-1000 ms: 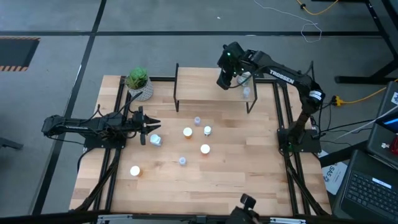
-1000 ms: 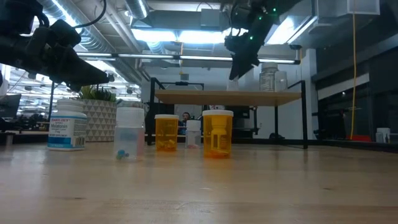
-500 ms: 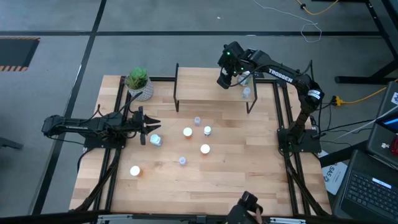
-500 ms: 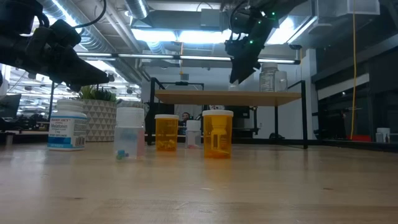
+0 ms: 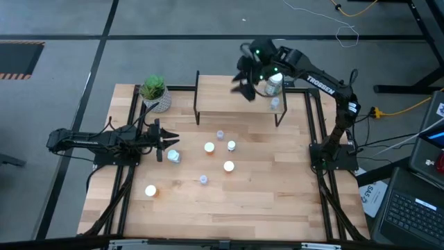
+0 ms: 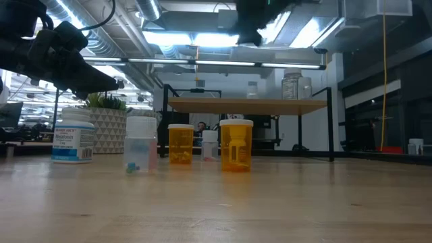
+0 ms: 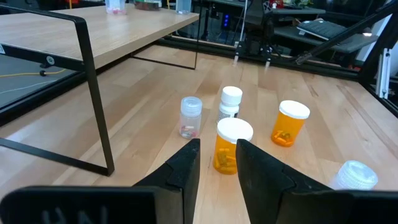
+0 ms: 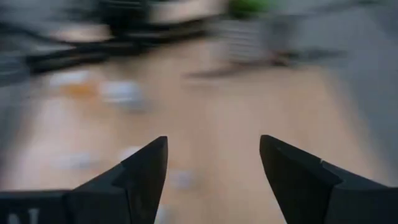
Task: Pick and place medicine bottles onto shelf by color
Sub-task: Put the white pill bottle on the shelf
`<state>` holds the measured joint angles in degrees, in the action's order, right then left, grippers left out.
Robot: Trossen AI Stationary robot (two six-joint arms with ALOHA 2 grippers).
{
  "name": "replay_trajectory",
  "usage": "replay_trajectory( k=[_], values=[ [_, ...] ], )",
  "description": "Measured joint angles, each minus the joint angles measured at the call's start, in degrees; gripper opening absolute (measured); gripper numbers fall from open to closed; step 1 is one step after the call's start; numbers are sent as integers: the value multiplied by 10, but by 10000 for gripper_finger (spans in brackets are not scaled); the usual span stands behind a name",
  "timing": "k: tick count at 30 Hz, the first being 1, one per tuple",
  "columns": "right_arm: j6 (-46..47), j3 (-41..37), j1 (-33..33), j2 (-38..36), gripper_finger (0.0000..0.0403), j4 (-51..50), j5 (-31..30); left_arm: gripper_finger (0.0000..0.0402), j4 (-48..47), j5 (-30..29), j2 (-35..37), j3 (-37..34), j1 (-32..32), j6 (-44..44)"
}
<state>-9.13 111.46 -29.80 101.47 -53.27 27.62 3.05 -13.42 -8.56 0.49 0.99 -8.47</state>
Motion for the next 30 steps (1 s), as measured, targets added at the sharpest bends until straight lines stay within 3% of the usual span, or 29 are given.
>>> replay_trajectory(
  k=[3, 6, 9, 13, 15, 22, 30],
  values=[
    [-5, 0, 49, 0, 251, -11, 140, 98, 0, 0, 0, 0, 0, 0],
    [-34, -26, 113, 0, 251, -10, 165, 98, 0, 0, 0, 0, 0, 0],
    [-53, -68, 174, 1, 251, -9, 71, 98, 0, 0, 0, 0, 0, 0],
    [-54, -150, 235, 1, 251, 15, -134, 98, 0, 0, 0, 0, 0, 0],
    [-29, -195, 254, 1, 251, 37, -203, 98, 0, 0, 0, 0, 0, 0],
    [29, -332, 277, 1, 251, 178, -221, 98, 0, 0, 0, 0, 0, 0],
    [40, -420, 276, 1, 251, 282, -277, 98, 0, 0, 0, 0, 0, 0]
  ],
)
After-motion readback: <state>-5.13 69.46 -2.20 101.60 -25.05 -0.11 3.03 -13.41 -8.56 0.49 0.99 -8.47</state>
